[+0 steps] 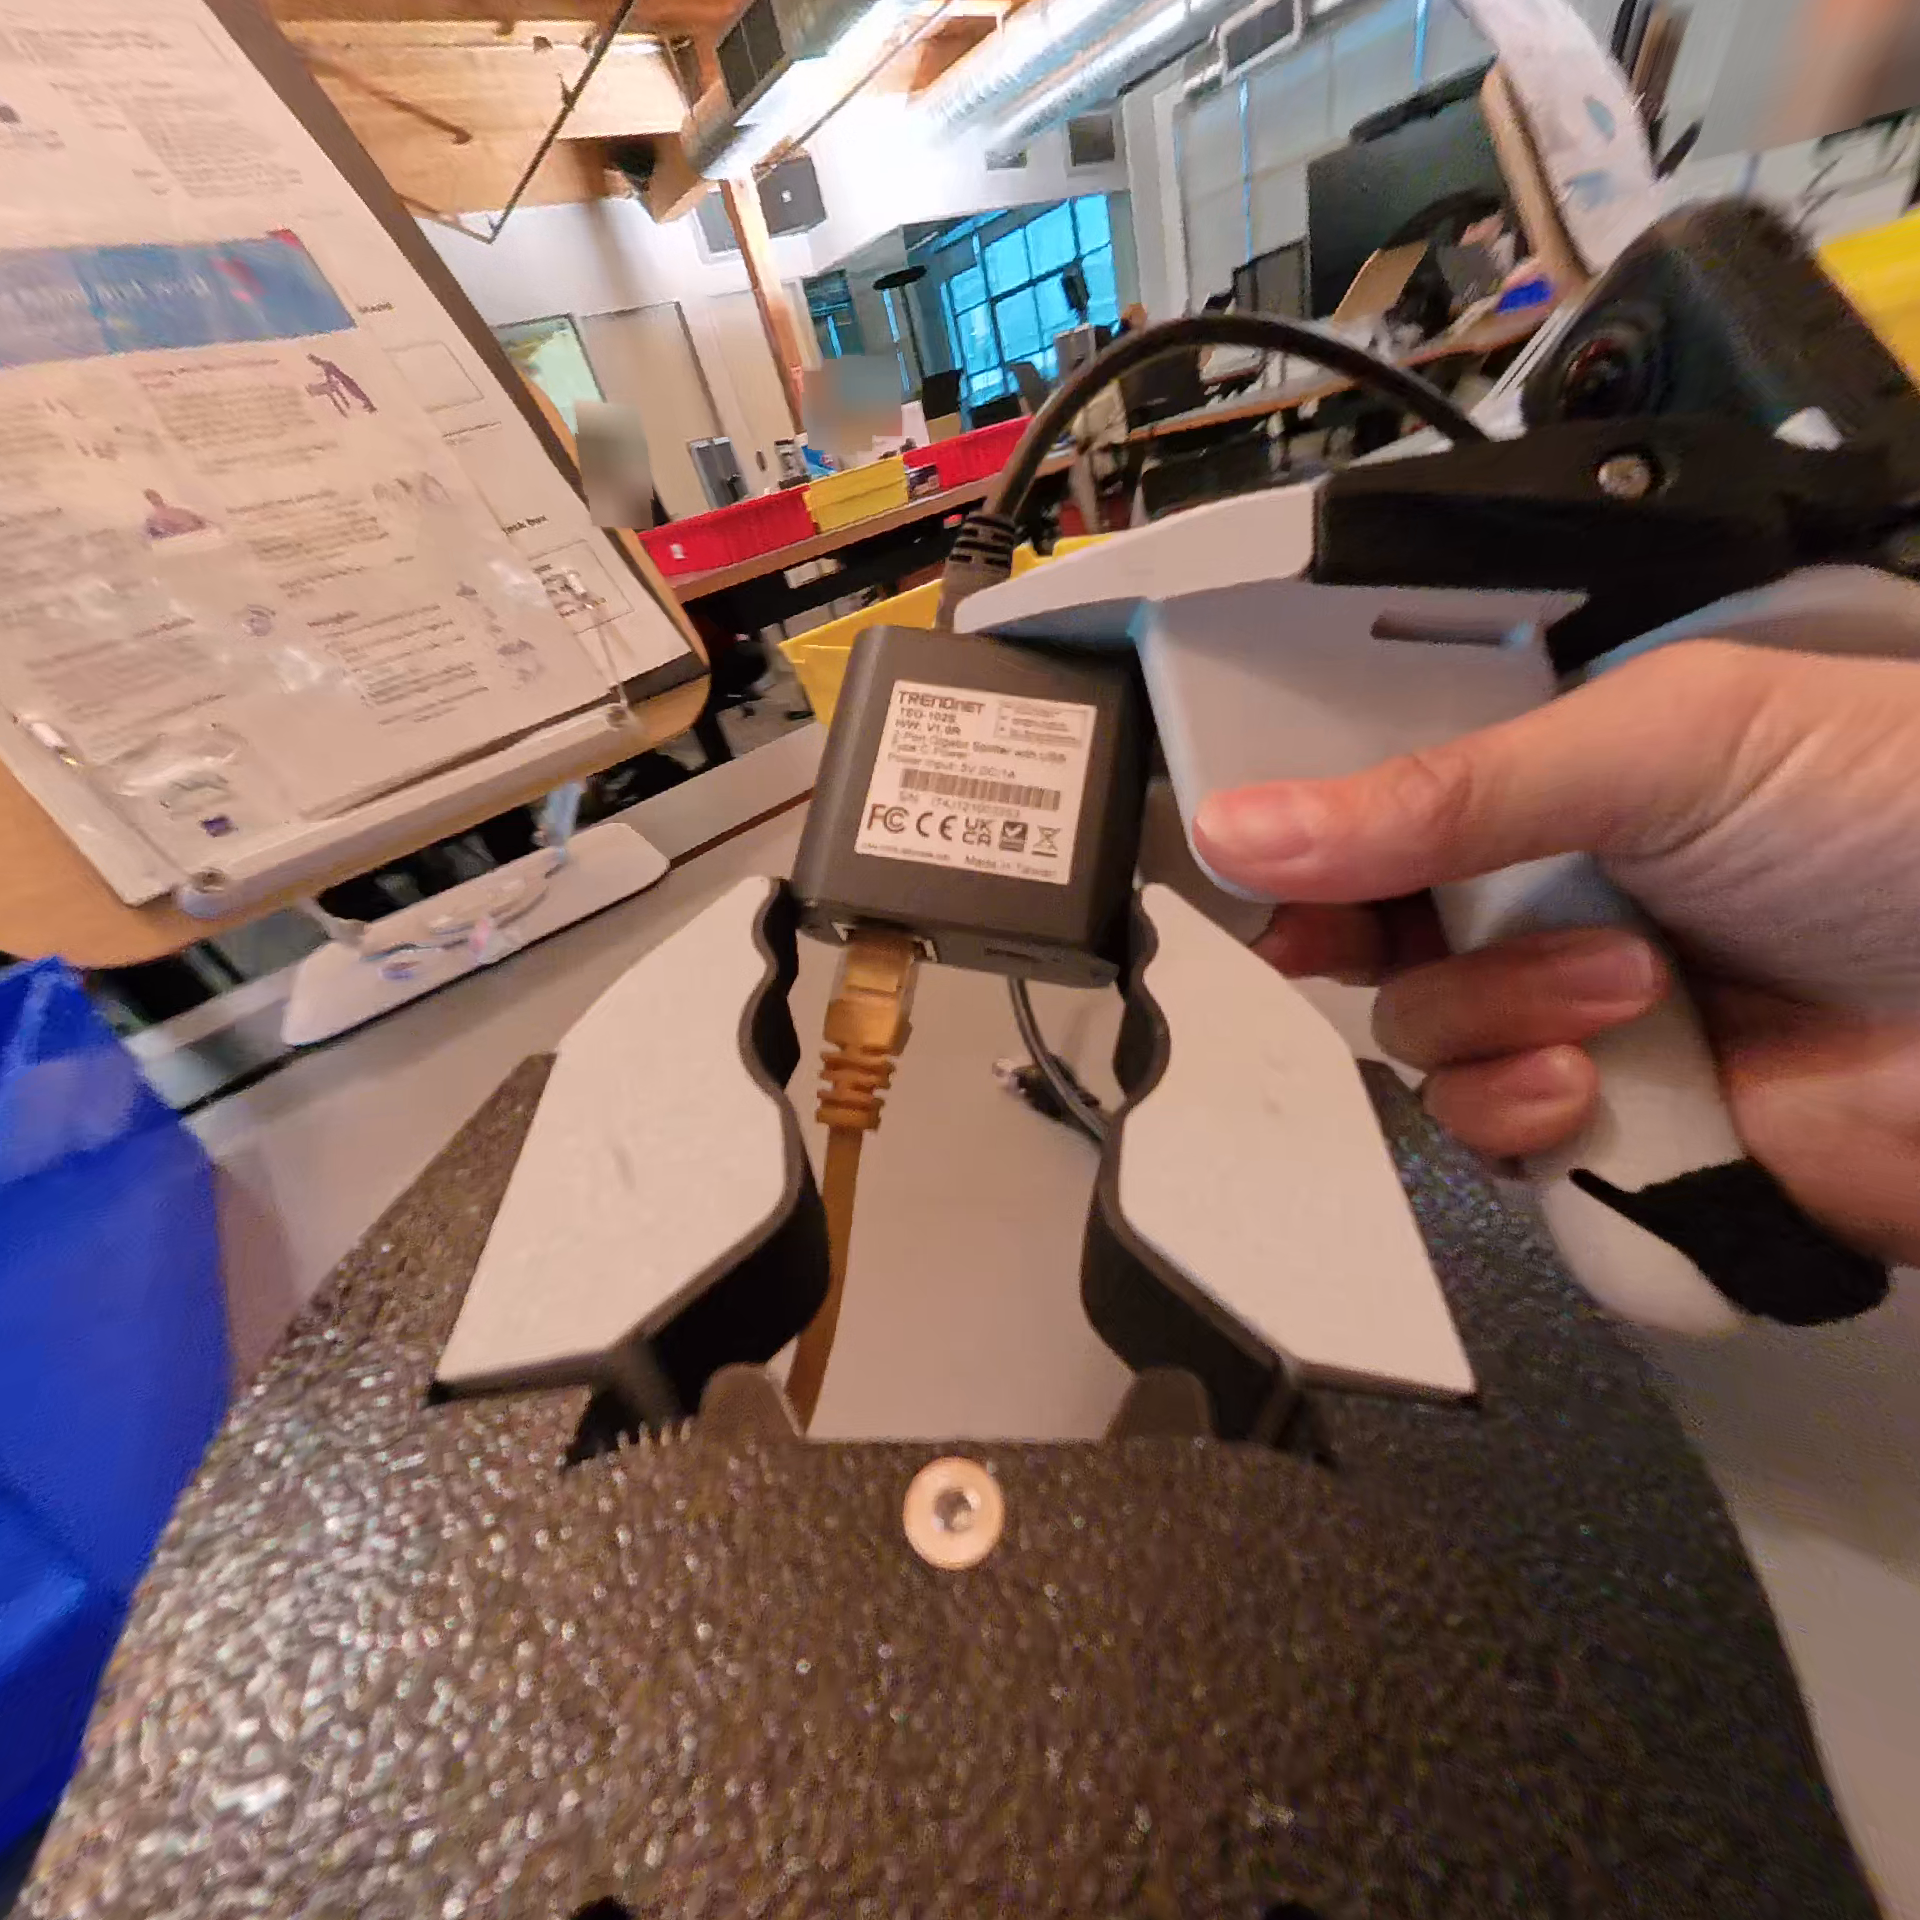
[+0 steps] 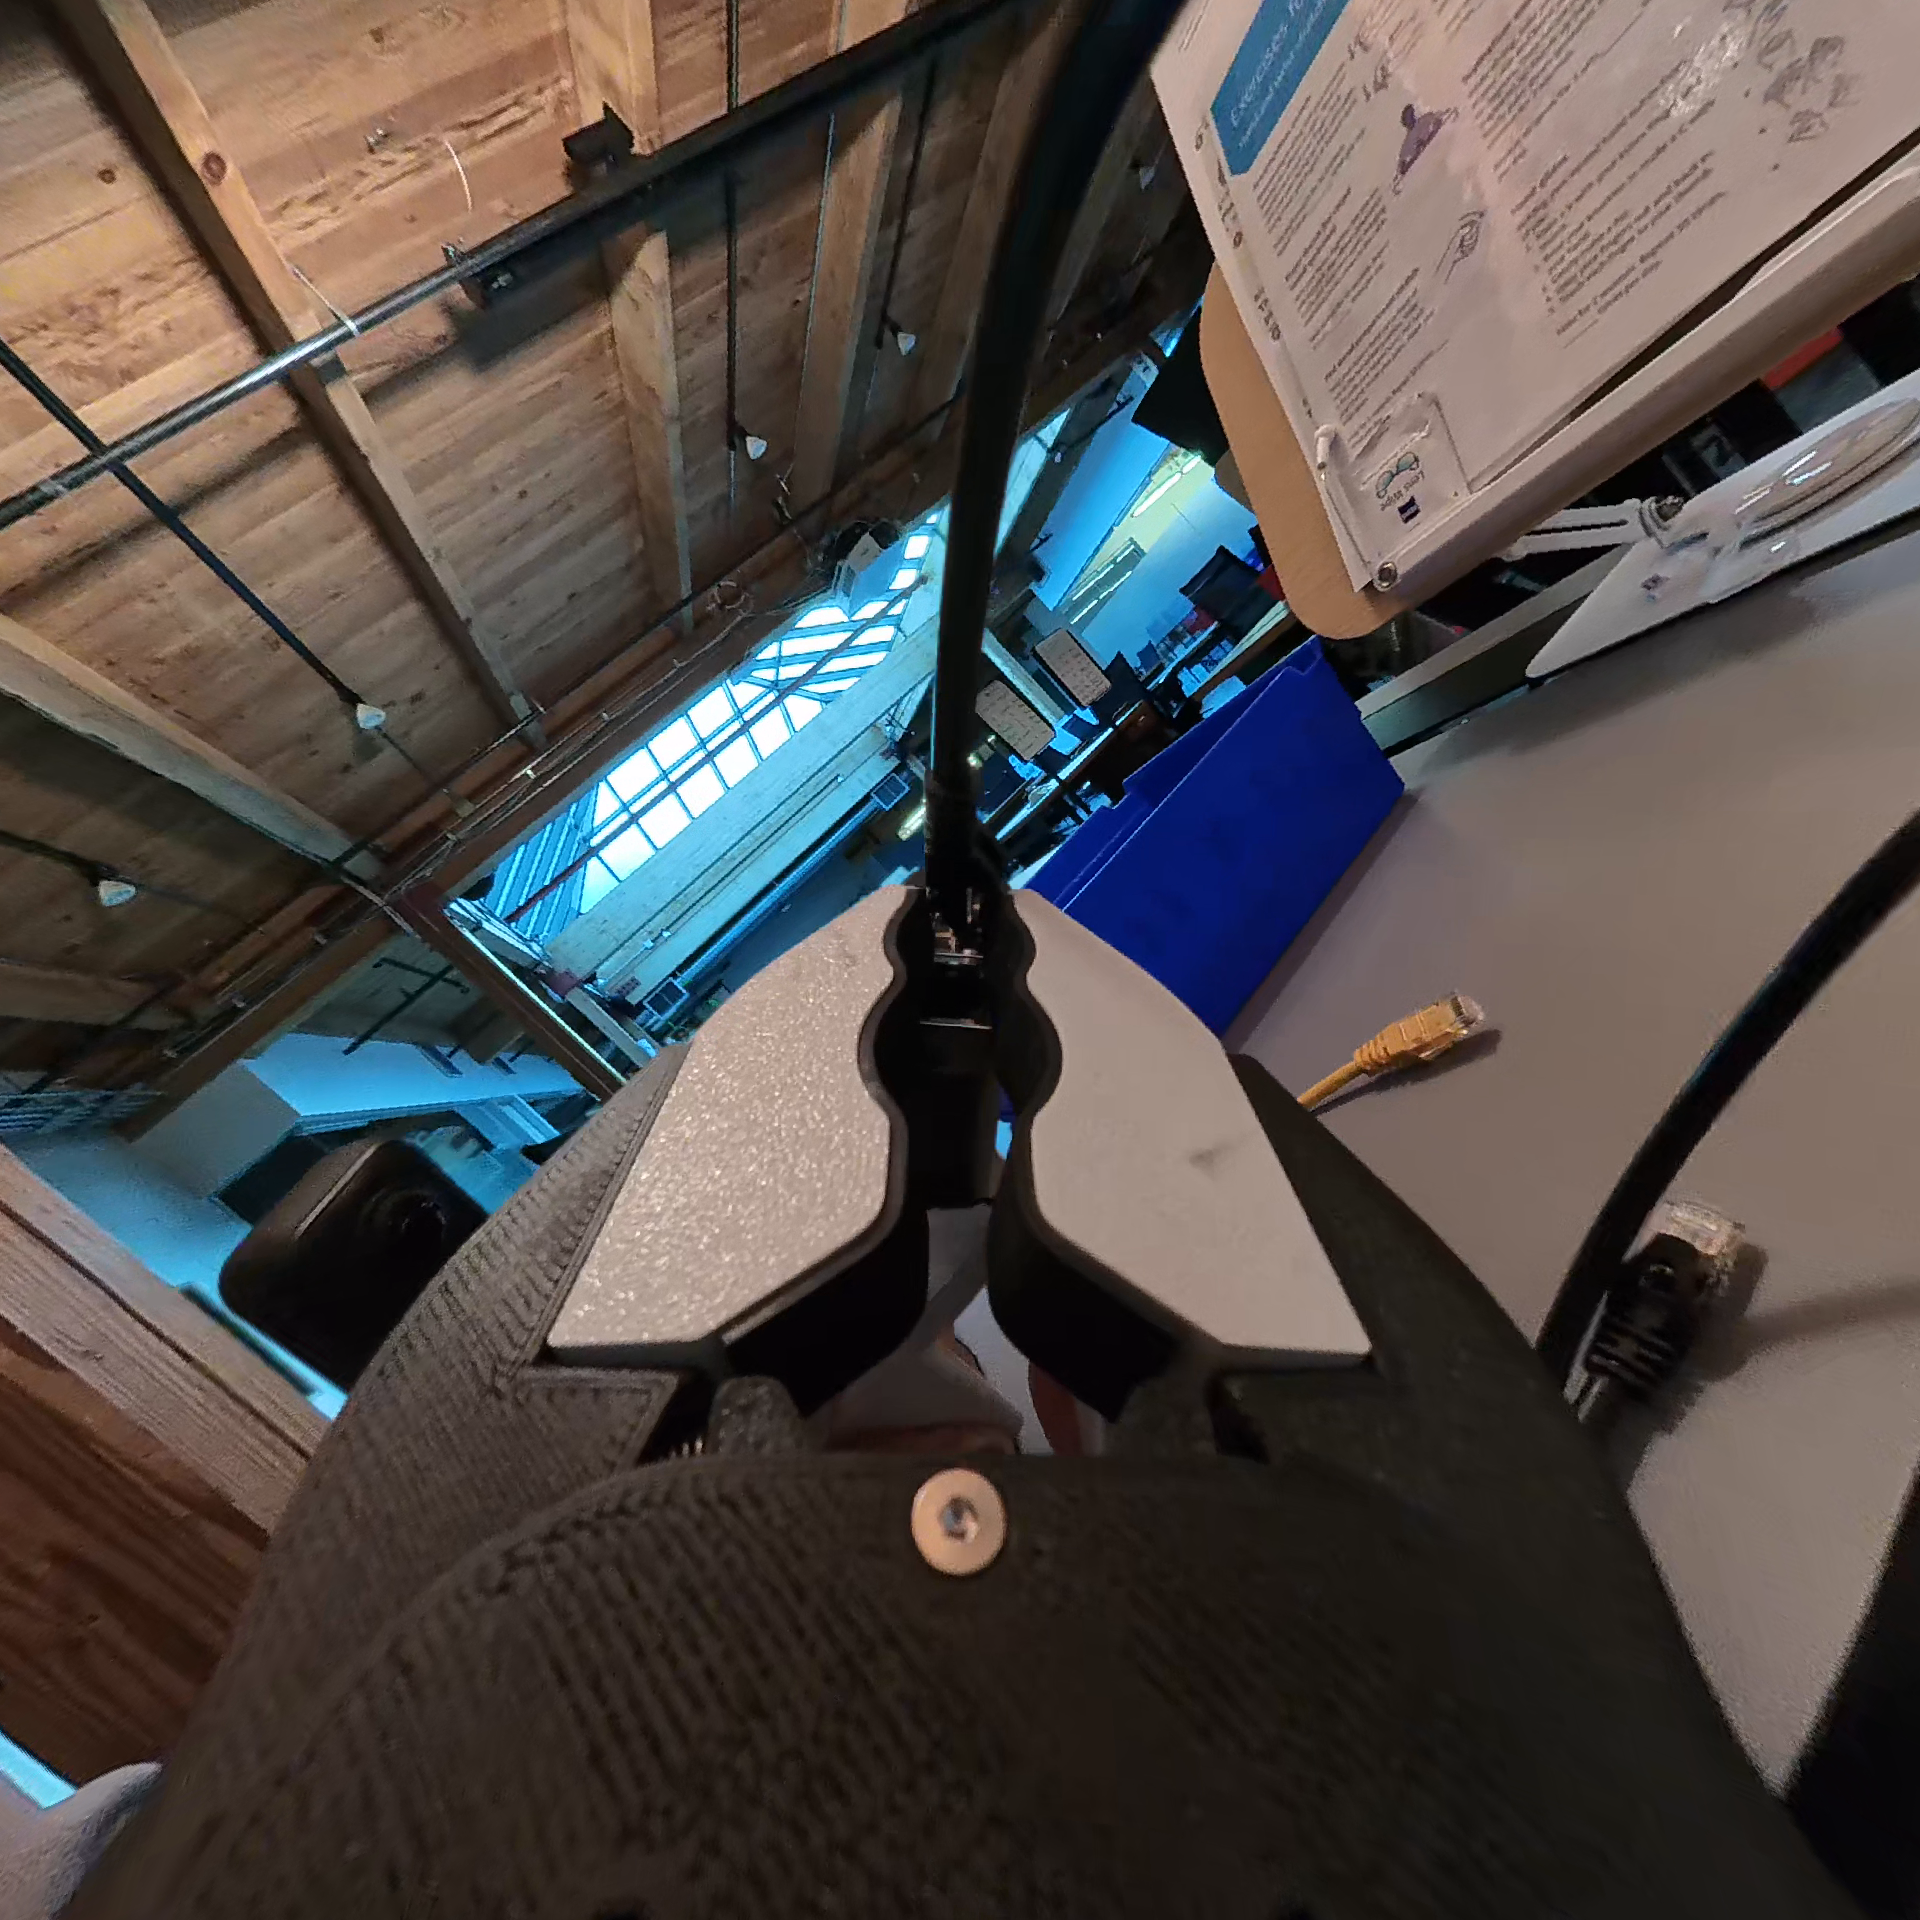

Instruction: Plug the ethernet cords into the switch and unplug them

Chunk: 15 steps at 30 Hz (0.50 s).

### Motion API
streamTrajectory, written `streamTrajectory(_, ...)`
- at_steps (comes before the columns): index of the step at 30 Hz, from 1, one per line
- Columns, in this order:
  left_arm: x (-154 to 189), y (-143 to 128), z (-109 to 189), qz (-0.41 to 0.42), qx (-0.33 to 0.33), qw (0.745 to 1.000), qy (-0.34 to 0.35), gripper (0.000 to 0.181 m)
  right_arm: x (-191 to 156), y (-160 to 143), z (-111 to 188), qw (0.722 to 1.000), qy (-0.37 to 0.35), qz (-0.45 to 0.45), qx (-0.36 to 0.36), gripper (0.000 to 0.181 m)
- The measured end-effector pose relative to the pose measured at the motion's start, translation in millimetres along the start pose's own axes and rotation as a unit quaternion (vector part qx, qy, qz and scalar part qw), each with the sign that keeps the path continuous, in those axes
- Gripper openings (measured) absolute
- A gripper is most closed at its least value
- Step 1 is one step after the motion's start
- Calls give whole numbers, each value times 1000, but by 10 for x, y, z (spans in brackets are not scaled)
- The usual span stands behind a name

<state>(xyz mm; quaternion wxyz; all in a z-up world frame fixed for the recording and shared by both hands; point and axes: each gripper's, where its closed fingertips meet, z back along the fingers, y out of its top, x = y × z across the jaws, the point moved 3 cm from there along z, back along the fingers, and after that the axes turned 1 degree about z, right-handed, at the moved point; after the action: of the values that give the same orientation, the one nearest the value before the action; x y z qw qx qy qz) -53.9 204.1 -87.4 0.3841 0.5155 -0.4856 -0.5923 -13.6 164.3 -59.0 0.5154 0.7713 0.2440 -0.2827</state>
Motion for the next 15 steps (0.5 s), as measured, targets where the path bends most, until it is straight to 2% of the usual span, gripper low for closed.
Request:
streamTrajectory(2,2,6,-2,-8,-6,1000,6,59,4,8,0,1000,2,-10,9,12)
streamTrajectory(6,14,-10,-27,71,-2,997,-16,59,28,26,-12,999,-22,34,-8,12)
streamTrajectory(7,17,-30,-31,81,-8,997,-17,59,23,94,-2,999,-20,42,12,12)
streamTrajectory(8,14,-55,-18,87,-9,996,-16,59,58,297,69,997,-29,34,62,12)
streamTrajectory(9,-5,-100,-8,86,-21,996,-11,59,90,492,136,995,-33,41,79,12)
streamTrajectory(11,-84,-49,28,62,-9,998,9,59,105,567,143,994,-36,102,-1,13)
streamTrajectory(13,-125,77,46,91,12,996,-4,59,13,580,180,990,-23,132,-51,12)
streamTrajectory(15,-198,111,69,68,15,998,6,59,-61,627,208,981,-15,155,-114,12)
